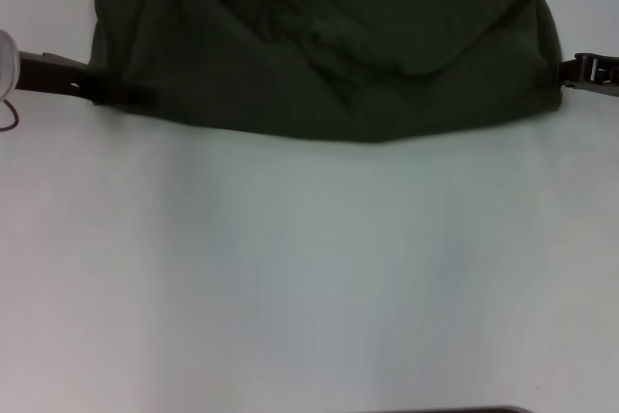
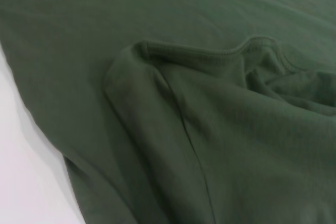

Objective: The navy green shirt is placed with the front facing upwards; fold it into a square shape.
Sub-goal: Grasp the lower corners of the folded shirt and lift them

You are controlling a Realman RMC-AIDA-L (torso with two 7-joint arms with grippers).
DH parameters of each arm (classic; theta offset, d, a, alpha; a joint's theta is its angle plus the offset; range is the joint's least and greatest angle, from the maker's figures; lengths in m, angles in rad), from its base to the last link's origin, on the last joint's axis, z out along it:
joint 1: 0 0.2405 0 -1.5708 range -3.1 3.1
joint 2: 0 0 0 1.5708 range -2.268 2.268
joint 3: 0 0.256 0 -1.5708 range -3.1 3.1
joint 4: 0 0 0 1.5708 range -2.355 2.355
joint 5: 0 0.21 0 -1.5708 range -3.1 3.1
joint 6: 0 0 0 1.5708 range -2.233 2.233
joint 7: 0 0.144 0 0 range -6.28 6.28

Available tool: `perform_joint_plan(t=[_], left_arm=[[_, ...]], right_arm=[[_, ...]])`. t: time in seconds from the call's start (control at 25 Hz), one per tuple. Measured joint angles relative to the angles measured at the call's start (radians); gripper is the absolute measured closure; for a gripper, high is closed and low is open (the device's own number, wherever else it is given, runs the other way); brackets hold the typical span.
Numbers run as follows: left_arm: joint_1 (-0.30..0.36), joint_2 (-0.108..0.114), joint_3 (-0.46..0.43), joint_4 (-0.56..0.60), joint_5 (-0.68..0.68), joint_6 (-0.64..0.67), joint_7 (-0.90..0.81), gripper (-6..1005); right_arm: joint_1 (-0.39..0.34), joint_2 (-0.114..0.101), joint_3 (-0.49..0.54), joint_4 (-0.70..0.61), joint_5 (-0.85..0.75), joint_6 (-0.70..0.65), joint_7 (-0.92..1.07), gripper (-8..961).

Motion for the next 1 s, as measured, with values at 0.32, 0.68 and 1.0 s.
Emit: perform_joint_plan(t=[0.32, 0.68, 1.0], left_arm=[[0.003, -0.006, 0.006, 0.0, 0.001, -0.039, -0.005, 287], [0.007, -0.008, 0.008, 0.0, 0.005, -0.051, -0.012, 498], [0.008, -0.008, 0.008, 0.0, 0.005, -0.053, -0.009, 585]], right_arm=[[0.001, 0.0, 0.0, -0.002, 0.001, 0.001, 0.0, 926], [0.003, 0.0, 0.0, -0.005, 0.002, 0.001, 0.001, 927], [0.004, 0.0, 0.0, -0.005, 0.002, 0.003, 0.0, 927]])
